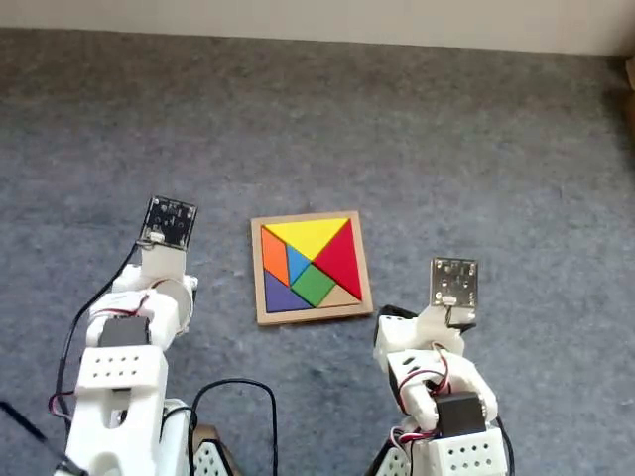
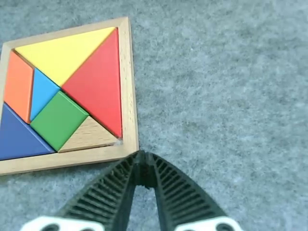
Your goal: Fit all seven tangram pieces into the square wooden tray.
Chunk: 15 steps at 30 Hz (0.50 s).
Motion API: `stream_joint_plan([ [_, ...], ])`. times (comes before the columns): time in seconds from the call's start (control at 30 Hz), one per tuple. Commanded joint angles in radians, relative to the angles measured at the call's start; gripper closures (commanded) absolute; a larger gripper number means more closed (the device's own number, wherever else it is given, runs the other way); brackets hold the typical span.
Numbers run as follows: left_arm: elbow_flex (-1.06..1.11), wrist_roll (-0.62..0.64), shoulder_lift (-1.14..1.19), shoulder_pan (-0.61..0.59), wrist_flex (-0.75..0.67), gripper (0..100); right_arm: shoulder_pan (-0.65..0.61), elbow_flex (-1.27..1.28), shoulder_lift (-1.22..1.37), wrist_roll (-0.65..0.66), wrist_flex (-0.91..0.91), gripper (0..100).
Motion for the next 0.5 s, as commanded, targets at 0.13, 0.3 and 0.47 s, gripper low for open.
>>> stream_joint_plan([
  [0.13, 0.053, 0.009, -0.12, 0.001, -0.017, 99, 0.016, 0.136, 0.007, 0.011, 0.008, 99.5],
  [0.3, 0.131, 0.006, -0.206, 0.09, -0.017, 99, 0.016, 0.136, 0.007, 0.011, 0.008, 99.5],
  [0.47, 0.22, 0.006, -0.355, 0.105, -0.017, 99, 0.016, 0.136, 0.007, 0.011, 0.008, 99.5],
])
